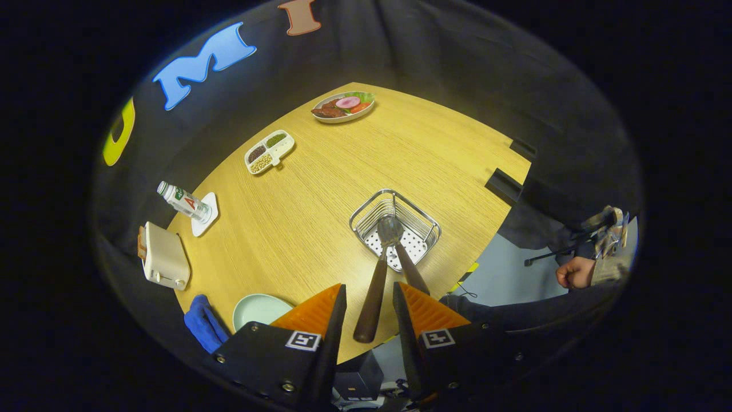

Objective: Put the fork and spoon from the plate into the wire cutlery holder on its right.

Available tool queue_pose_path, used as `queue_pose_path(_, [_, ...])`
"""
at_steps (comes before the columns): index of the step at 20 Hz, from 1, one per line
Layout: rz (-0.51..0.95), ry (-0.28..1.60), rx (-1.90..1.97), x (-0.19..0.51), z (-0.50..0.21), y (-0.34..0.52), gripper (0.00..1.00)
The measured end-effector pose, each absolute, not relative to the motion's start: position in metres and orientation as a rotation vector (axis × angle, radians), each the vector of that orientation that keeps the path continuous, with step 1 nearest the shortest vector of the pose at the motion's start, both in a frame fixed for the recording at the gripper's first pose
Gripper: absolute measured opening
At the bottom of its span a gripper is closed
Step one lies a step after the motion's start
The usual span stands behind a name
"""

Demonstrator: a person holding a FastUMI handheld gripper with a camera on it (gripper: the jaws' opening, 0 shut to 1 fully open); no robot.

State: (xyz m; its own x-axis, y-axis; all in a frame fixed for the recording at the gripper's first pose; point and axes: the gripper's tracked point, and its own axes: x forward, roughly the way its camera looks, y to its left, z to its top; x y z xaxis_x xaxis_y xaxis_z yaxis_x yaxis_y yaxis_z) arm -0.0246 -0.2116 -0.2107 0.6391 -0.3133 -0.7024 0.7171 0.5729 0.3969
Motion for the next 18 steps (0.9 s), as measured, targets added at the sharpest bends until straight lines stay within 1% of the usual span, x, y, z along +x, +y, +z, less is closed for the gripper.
queue_pose_path(8, [-0.641,0.586,0.671,-0.022,-0.201,-0.213,0.51])
queue_pose_path(11, [-0.627,0.536,0.63,-0.018,-0.189,-0.216,0.51])
queue_pose_path(14, [-0.614,0.441,0.547,-0.013,-0.164,-0.221,0.51])
queue_pose_path(18, [-0.559,0.228,0.405,-0.005,-0.1,-0.222,0.51])
